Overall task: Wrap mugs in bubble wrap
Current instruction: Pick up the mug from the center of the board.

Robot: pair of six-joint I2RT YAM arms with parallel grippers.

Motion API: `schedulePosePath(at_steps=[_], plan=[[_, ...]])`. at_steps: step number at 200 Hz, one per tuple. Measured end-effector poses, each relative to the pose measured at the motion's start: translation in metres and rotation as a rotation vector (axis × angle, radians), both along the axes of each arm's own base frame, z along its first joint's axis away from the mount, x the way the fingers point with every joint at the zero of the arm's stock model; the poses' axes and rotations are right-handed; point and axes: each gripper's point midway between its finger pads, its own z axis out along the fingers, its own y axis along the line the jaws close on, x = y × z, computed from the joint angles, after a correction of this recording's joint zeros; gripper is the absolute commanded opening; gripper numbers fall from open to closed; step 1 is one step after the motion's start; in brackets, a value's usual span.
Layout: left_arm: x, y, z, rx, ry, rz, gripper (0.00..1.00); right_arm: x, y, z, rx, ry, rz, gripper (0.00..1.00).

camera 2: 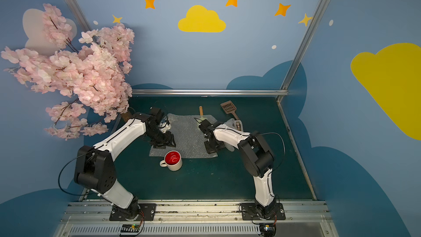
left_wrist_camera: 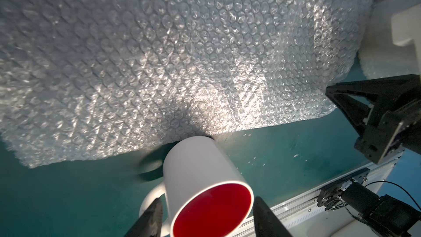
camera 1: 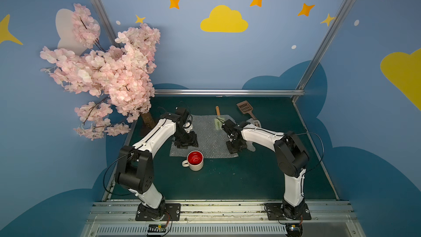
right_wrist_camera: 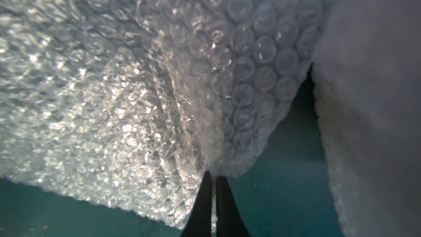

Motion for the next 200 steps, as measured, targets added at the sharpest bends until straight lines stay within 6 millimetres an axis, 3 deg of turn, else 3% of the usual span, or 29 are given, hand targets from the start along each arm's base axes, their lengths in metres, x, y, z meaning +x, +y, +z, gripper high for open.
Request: schedulePosePath(at_steps=[52, 92, 119, 200], plan=[[-0.016, 0.006, -0.025, 0.049, 0.020, -0.019, 0.63, 0.003, -0.002, 0.007, 0.024, -0.016, 0.012, 0.08], [-0.028, 0.015, -0.028, 0.085, -0.009, -0.028, 0.62, -0.001, -0.002, 0.007, 0.042, -0.010, 0.022, 0.07], [-0.029, 0.014, -0.033, 0.096, -0.007, -0.026, 0.53, -0.006, -0.004, 0.004, 0.051, -0.003, 0.033, 0.07], [-0.029, 0.008, -0.049, 0.125, 0.024, -0.047, 0.38, -0.012, -0.005, 0.001, 0.058, 0.000, 0.053, 0.06]])
